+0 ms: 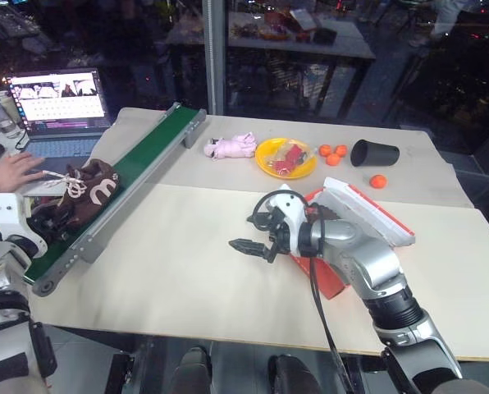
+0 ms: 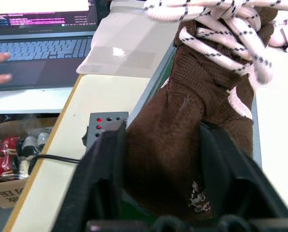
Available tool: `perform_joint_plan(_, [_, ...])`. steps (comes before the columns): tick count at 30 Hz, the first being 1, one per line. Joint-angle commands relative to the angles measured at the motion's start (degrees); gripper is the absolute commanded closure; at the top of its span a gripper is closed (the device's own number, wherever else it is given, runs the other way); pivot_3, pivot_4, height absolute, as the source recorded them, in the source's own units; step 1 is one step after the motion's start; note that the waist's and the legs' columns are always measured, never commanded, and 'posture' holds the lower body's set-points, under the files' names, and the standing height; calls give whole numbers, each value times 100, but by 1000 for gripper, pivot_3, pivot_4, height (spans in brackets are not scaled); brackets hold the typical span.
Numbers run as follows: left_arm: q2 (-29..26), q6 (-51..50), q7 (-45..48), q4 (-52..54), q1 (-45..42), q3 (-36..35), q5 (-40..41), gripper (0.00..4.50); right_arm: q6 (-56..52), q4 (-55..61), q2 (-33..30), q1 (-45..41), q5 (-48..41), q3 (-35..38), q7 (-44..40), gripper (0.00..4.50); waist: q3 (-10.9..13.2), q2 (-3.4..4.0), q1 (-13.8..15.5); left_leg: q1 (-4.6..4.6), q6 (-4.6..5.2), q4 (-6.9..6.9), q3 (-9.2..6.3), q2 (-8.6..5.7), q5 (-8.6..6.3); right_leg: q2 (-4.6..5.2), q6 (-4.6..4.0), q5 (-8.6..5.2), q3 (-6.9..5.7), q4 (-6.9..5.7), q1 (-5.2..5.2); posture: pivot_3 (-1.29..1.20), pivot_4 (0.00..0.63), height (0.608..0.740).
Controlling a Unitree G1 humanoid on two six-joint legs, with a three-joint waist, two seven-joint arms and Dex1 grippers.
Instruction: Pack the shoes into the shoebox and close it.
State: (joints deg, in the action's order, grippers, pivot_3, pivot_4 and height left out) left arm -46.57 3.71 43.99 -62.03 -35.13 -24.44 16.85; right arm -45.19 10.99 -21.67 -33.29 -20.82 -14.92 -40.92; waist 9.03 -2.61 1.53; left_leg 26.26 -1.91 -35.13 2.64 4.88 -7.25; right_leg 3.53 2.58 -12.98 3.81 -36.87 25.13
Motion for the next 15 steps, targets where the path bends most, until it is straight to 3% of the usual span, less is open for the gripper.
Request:
perform_joint_plan(1, [208,-129,116,198,-39,151,-10,3311,11,328,-48,-32,-1,70,24,0,0,0,40,0,-1,0,0,0,0,0,-1,-1,-1,0,0,0,150,736])
perform_joint_plan(3, [282,-267,87,406,-45,134,64,3517,12,319,-71,-47,17,79,27,0,0,0,84,0,-2,-2,0,0,0,0,-9,-5,-1,0,-1,0,150,736])
perform_joint_plan(15, [770,-1246,-304,2896,344,33,591,3517,-27,332,-112,-69,-7,117,74,0,-2,-3,104,8,-7,-5,-1,2,4,1,0,0,-5,1,-2,0,150,736])
